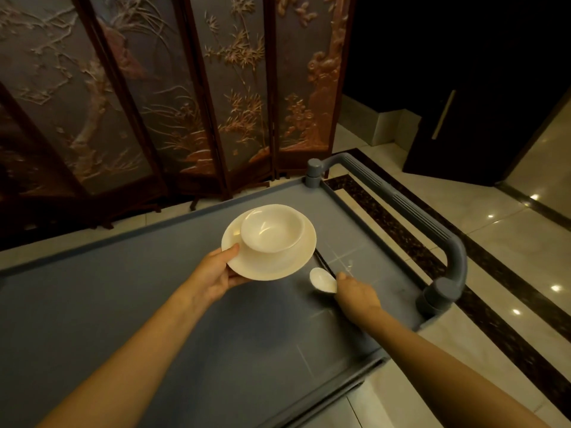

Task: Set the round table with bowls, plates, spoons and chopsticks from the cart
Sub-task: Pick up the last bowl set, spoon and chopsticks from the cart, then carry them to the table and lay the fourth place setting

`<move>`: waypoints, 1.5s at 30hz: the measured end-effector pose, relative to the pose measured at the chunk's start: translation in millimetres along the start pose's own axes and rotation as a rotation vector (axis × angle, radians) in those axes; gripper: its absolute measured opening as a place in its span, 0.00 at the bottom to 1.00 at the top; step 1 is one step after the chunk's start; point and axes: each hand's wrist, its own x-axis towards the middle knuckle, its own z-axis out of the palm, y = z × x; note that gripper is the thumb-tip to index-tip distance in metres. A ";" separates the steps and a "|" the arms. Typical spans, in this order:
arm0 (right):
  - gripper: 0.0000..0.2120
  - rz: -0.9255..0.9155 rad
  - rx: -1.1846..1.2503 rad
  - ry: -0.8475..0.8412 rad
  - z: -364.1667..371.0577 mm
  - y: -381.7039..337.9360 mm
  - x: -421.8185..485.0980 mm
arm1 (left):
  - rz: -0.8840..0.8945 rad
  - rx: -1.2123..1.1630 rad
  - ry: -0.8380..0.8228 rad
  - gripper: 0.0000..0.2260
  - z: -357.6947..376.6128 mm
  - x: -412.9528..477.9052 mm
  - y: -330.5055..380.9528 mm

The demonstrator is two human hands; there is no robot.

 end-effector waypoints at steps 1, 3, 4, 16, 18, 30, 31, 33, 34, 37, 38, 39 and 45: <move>0.15 0.018 0.060 0.009 -3.5 1.8 0.6 | 0.000 0.003 -0.003 0.08 1.0 0.2 0.4; 0.13 0.074 0.249 0.052 -16.6 6.5 1.8 | 0.000 0.007 -0.006 0.06 3.8 1.0 1.7; 0.11 0.101 0.397 0.077 -24.8 8.8 1.8 | 0.000 0.009 -0.008 0.05 5.8 1.9 2.2; 0.10 0.303 1.440 0.210 -88.6 9.7 -43.1 | -0.015 0.092 -0.214 0.08 66.2 -2.4 -4.8; 0.11 0.330 1.410 0.297 -85.9 13.7 -57.3 | -0.030 0.138 -0.288 0.08 76.4 -7.2 -7.0; 0.16 0.634 1.377 0.738 -44.1 52.0 -209.1 | -0.156 0.342 -0.660 0.08 146.9 -87.7 -46.9; 0.15 0.658 1.382 0.777 -40.1 54.8 -226.1 | -0.166 0.364 -0.697 0.09 153.4 -97.2 -52.2; 0.15 0.699 1.395 0.859 -31.9 61.0 -261.9 | -0.189 0.404 -0.770 0.10 167.7 -118.2 -64.3; 0.14 0.723 1.397 0.902 -27.7 64.0 -280.9 | -0.204 0.419 -0.807 0.10 175.3 -129.9 -70.9; 0.12 0.809 1.385 1.027 -13.9 71.0 -342.3 | -0.238 0.468 -0.908 0.11 199.4 -169.1 -94.7; 0.11 0.837 1.375 1.071 -8.1 73.4 -364.0 | -0.247 0.490 -0.943 0.11 207.8 -183.9 -104.0; 0.09 0.865 1.359 1.116 -1.9 75.6 -386.8 | -0.257 0.511 -0.980 0.12 216.6 -200.3 -113.8; 0.04 1.046 1.258 1.384 40.6 82.1 -536.2 | -0.292 0.658 -1.217 0.12 262.0 -319.4 -181.3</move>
